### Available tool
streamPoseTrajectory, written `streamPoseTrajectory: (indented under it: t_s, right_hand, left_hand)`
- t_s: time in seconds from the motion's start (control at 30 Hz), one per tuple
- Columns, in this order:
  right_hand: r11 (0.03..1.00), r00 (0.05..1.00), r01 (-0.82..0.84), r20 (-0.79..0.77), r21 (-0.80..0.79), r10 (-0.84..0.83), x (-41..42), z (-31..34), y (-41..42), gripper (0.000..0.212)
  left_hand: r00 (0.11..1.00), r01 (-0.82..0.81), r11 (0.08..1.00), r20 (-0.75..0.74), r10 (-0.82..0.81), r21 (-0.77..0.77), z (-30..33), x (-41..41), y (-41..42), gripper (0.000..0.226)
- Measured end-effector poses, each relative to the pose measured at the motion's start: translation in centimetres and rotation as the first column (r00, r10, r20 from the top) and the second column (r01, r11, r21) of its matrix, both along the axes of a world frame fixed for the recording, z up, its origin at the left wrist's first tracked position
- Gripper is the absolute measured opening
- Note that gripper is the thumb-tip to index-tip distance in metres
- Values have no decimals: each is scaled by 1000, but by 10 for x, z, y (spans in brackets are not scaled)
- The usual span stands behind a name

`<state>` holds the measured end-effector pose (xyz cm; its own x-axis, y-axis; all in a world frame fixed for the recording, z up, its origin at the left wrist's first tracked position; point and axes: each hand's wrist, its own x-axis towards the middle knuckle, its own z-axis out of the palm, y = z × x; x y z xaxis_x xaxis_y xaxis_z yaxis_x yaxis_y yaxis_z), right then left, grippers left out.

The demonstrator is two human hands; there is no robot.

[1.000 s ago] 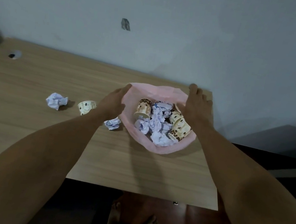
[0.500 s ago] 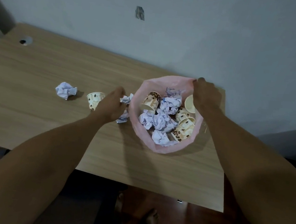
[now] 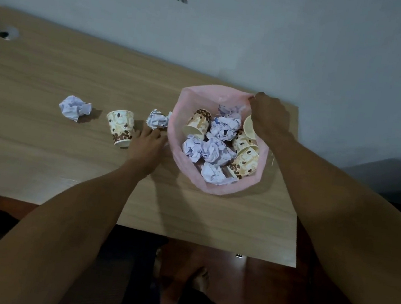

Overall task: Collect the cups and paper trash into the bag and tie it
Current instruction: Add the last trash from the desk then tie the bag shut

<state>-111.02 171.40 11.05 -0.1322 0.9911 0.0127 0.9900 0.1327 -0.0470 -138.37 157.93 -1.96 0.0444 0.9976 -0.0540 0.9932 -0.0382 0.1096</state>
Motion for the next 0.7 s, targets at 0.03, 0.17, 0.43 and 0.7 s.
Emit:
streamPoseTrajectory:
  t_s: [0.03, 0.17, 0.43, 0.7]
  right_hand:
    - [1000, 1000, 3, -7, -6, -3, -1, 2, -1, 28]
    - [1000, 1000, 1, -7, -2, -1, -3, 6, -6, 28]
    - [997, 995, 47, -91, -58, -52, -15, 20, -12, 33]
    - [999, 988, 5, -152, -39, -11, -14, 17, -1, 36]
  left_hand:
    - [1000, -3, 1000, -11, 3, 28, 3, -1, -3, 35]
    - [979, -149, 978, 160, 125, 147, 27, -3, -17, 33]
    - [894, 249, 900, 274, -356, 357, 83, 60, 19, 39]
    - [868, 277, 944, 376, -325, 178, 48, 100, 42, 52]
